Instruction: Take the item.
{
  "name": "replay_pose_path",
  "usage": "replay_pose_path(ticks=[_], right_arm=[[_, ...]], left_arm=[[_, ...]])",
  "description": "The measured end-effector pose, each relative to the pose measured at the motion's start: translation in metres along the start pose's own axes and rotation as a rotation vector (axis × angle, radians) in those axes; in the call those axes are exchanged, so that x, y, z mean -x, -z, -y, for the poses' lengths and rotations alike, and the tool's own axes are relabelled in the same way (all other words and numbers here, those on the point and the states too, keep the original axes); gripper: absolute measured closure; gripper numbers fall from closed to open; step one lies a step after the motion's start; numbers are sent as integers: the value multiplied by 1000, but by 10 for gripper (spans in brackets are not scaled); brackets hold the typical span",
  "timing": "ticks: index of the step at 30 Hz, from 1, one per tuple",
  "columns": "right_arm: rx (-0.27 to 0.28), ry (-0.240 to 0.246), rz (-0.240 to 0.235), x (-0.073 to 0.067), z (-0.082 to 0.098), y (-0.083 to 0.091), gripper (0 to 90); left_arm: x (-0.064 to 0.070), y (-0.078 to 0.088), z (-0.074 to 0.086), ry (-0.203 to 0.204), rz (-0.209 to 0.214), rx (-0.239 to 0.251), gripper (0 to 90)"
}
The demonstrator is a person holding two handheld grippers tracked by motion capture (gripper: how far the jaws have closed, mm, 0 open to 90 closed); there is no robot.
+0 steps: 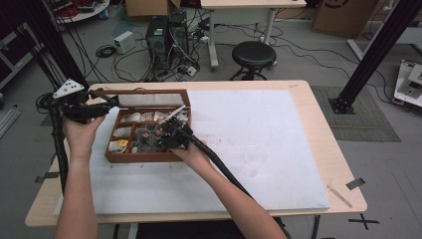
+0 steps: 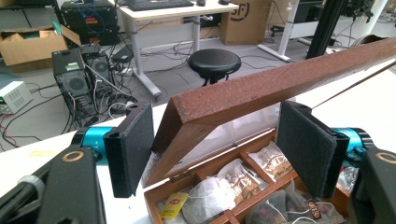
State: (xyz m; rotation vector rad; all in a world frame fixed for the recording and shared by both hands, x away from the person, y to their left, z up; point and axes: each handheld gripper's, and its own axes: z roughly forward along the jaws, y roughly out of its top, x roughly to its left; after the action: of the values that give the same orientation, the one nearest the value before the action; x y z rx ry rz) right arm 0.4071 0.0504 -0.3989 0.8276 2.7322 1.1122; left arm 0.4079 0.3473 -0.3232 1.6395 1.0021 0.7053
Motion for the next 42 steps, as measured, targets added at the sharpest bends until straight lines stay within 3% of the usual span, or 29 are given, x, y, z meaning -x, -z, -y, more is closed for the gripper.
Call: replay_pose_path(ticks=[7,25,33,42], right_arm=[[27,24,-3,-2,1,5,900],[109,68,29,-9,-4,28,900],[131,73,27,-15,-7,46,900],[178,71,5,-18,-8,79,900]], left_arm=[[0,0,0,-2,-2,-1,284],[1,0,0,-6,-5,-6,281],[1,0,0,-7,-6,-5,281],[2,0,-1,-8,-12,-7,278]])
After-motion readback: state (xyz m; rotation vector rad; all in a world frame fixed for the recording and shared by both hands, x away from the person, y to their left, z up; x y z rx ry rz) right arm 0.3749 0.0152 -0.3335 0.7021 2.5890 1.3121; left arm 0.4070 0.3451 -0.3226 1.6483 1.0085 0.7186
